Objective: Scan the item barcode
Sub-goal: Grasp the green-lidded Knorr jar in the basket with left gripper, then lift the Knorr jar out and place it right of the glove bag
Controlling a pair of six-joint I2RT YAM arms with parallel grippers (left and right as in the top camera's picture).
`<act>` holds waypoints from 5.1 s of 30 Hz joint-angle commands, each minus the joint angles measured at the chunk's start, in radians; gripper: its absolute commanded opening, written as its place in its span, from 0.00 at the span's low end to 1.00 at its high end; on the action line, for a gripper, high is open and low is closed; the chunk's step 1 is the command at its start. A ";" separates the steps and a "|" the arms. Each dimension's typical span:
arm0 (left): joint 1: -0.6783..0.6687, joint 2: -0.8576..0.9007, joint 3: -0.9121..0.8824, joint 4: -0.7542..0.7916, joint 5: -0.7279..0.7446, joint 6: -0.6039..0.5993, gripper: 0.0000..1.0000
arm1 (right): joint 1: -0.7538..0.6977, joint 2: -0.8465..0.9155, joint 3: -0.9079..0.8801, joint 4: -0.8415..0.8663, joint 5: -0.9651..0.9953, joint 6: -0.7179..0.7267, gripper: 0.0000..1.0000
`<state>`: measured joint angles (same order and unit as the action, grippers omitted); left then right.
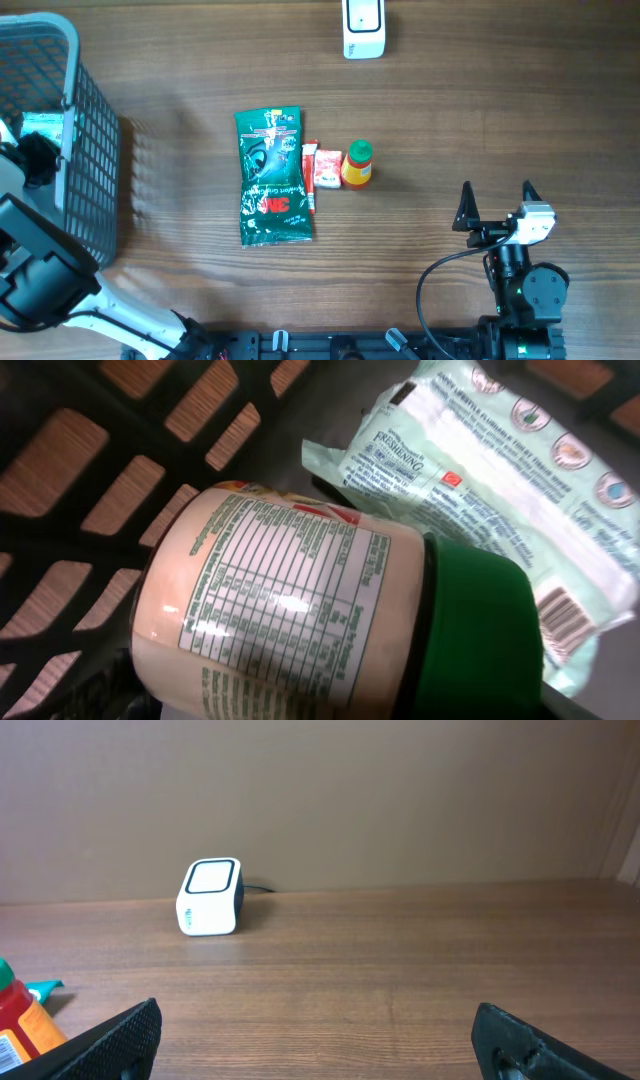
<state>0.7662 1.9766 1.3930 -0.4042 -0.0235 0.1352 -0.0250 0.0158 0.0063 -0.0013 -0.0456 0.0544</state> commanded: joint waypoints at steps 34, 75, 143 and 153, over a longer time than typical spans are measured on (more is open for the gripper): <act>-0.003 -0.829 -0.003 -0.196 0.288 -0.721 1.00 | 0.005 -0.002 -0.001 0.002 -0.012 -0.009 1.00; -0.005 -0.159 -0.003 -0.300 0.286 0.274 1.00 | 0.005 -0.002 -0.001 0.002 -0.012 -0.009 1.00; -0.039 -0.403 0.179 -0.457 0.114 -0.179 0.72 | 0.005 -0.002 -0.001 0.002 -0.012 -0.008 1.00; -0.151 -0.757 0.225 -0.327 0.657 -0.353 0.66 | 0.005 -0.002 -0.001 0.002 -0.012 -0.008 1.00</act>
<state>0.7006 1.3331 1.5909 -0.7391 0.4152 -0.1165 -0.0250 0.0158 0.0063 -0.0013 -0.0452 0.0544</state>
